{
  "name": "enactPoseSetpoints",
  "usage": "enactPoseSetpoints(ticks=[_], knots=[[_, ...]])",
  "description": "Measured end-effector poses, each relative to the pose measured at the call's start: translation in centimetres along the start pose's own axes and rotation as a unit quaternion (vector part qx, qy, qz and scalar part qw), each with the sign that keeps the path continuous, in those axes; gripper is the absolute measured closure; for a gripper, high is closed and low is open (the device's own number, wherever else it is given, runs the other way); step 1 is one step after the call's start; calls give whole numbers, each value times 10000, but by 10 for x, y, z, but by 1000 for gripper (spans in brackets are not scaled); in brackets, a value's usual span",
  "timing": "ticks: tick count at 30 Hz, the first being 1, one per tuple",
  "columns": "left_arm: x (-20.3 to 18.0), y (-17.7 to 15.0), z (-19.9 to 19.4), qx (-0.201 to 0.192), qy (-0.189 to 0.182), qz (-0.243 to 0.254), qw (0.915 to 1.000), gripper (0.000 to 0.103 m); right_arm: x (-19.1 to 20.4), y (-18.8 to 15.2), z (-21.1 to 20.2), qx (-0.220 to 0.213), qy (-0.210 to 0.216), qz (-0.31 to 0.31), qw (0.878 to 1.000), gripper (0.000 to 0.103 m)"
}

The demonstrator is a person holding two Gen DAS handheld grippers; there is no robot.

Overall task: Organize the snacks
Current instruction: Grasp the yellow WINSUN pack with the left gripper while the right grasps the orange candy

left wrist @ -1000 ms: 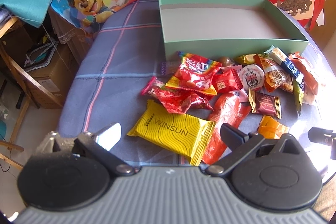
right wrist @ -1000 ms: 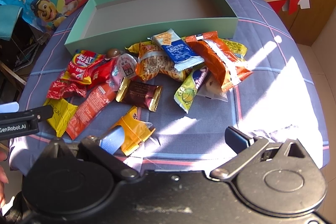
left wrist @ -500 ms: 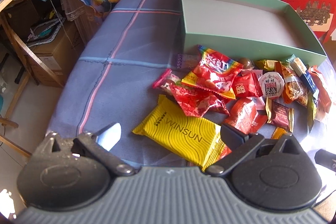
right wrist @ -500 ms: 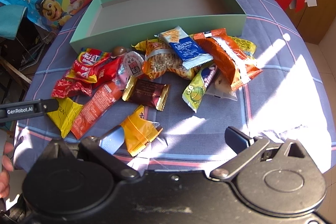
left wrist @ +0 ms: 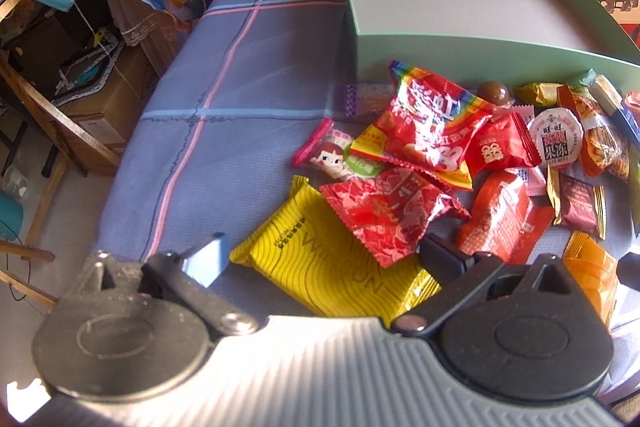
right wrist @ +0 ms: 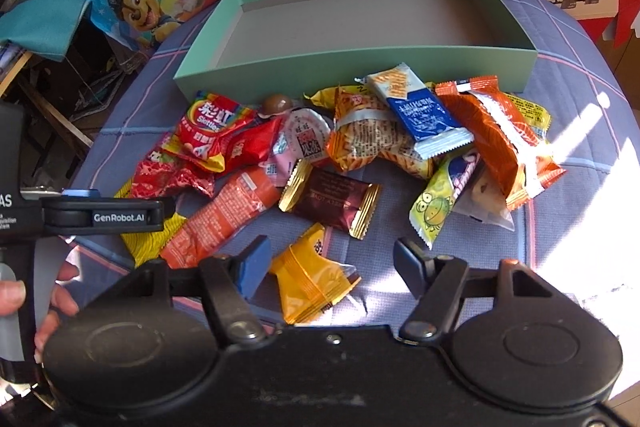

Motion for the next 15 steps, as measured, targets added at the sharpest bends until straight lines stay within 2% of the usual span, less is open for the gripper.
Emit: enactPoseSetpoints(ticks=[5, 9, 11, 12, 15], knots=[[24, -11, -3, 18, -79, -108, 9999, 0, 15, 0, 21, 453, 188, -282, 9984, 35], [42, -17, -6, 32, 13, -332, 9994, 0, 30, -11, 28, 604, 316, -449, 9967, 35], [47, -18, -7, 77, -11, -450, 9990, 0, 36, -13, 27, 545, 419, -525, 9963, 57], [47, -18, -6, 81, -21, -466, 9989, 0, 38, -15, 27, 550, 487, -514, 9960, 71], [40, -15, -4, 123, -19, -333, 9994, 0, 37, -16, 27, 594, 489, -482, 9959, 71]])
Point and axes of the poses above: each gripper's, at about its wrist camera, not at the fingertips, and z roughly the way its jaws point, x to its left, y to its top, the point moved 4 cm from there along z, roughly the way its jaws point, and after that the axes turned 7 degrees about x, right-handed, at the moved point
